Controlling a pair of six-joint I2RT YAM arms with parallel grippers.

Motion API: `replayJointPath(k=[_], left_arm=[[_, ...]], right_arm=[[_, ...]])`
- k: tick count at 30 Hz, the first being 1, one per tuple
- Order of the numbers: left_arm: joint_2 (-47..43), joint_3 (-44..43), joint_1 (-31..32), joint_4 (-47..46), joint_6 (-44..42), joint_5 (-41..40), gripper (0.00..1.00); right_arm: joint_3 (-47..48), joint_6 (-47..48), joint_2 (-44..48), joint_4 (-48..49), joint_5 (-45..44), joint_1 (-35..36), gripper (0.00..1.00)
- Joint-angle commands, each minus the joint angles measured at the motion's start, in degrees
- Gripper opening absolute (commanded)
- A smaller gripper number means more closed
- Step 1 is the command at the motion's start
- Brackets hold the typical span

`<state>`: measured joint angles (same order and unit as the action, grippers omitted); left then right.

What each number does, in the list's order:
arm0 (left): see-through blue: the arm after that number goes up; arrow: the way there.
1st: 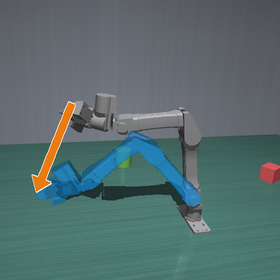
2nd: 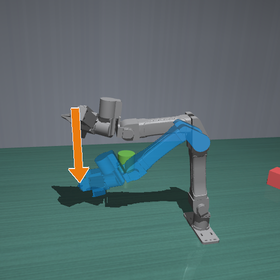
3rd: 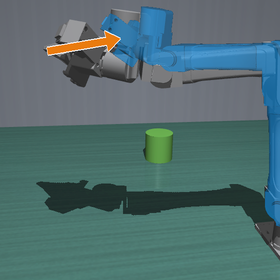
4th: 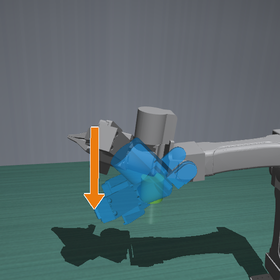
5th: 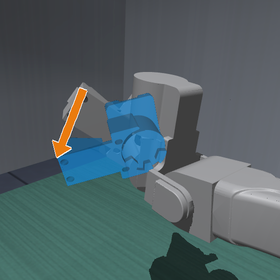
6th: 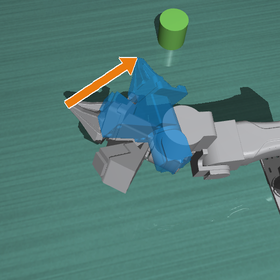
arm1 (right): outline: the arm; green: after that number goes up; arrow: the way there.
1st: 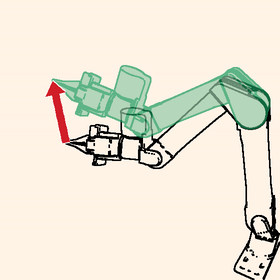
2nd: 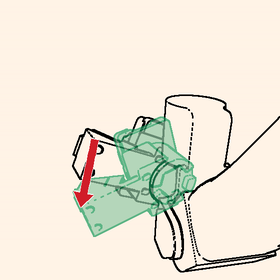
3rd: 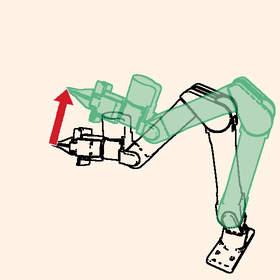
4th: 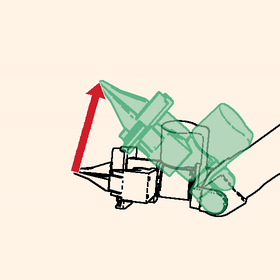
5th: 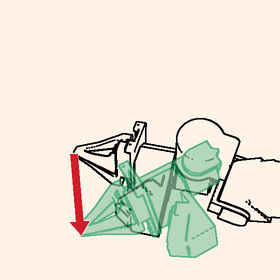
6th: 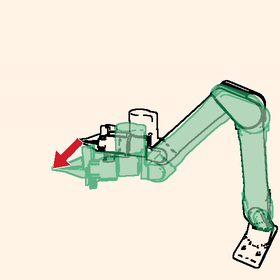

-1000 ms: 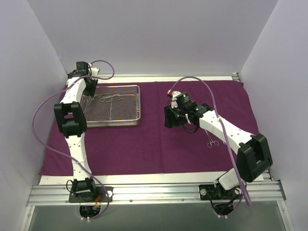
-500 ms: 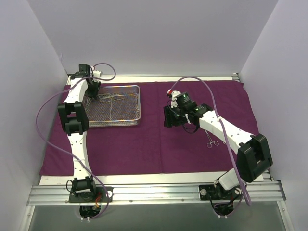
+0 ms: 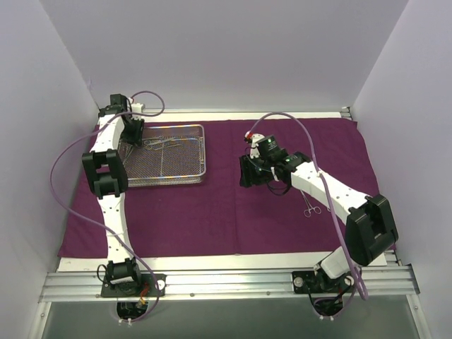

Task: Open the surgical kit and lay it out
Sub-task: Adjust the medical item in the container.

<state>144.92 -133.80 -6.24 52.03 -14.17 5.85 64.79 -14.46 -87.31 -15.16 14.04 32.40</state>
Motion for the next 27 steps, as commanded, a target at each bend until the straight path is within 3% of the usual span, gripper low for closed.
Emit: replayJointPath(k=[1,2,8,13,16,17,19,20,22,23,27], left_arm=[[3.52,-1.2,-0.88,6.06,2.13,4.52,0.4],[3.7,-1.12,-0.88,6.5,2.13,5.13,0.35],[2.21,2.75,-0.27,5.45,3.19,6.72,0.25],[-1.73,5.56,0.7,3.78,6.16,7.51,0.03],[-3.85,6.44,1.67,4.04,8.54,8.13,0.02],[-4.47,6.62,2.28,4.3,9.33,6.65,0.04],[-6.83,8.36,2.81,3.78,11.7,4.45,0.23],[-7.98,9.42,2.99,3.26,12.76,3.13,0.43],[-12.35,12.4,3.08,-0.42,15.39,1.19,0.56],[-13.78,15.12,3.08,-1.4,16.1,0.23,0.79],[-17.91,18.39,3.08,-2.03,17.78,-1.98,0.81]], right_arm=[[0.86,-0.75,-0.58,0.22,0.46,0.56,0.45],[0.95,-0.75,-0.5,0.22,0.37,0.64,0.45],[1.38,-1.27,-1.2,0.48,0.02,0.99,0.44],[3.05,-0.66,-1.99,-0.05,-0.51,1.43,0.44],[3.67,-0.48,-2.17,-0.14,-0.51,1.52,0.44],[3.76,-0.48,-2.25,-0.14,-0.59,1.61,0.44],[4.11,-0.4,-2.43,0.04,-0.33,1.61,0.44],[4.2,-0.31,-2.43,0.04,-0.25,1.61,0.44],[4.29,-0.22,-2.6,0.22,0.11,1.61,0.44],[4.37,-0.22,-2.69,0.22,0.28,1.61,0.44],[4.37,-0.13,-2.96,0.31,0.9,1.87,0.44]])
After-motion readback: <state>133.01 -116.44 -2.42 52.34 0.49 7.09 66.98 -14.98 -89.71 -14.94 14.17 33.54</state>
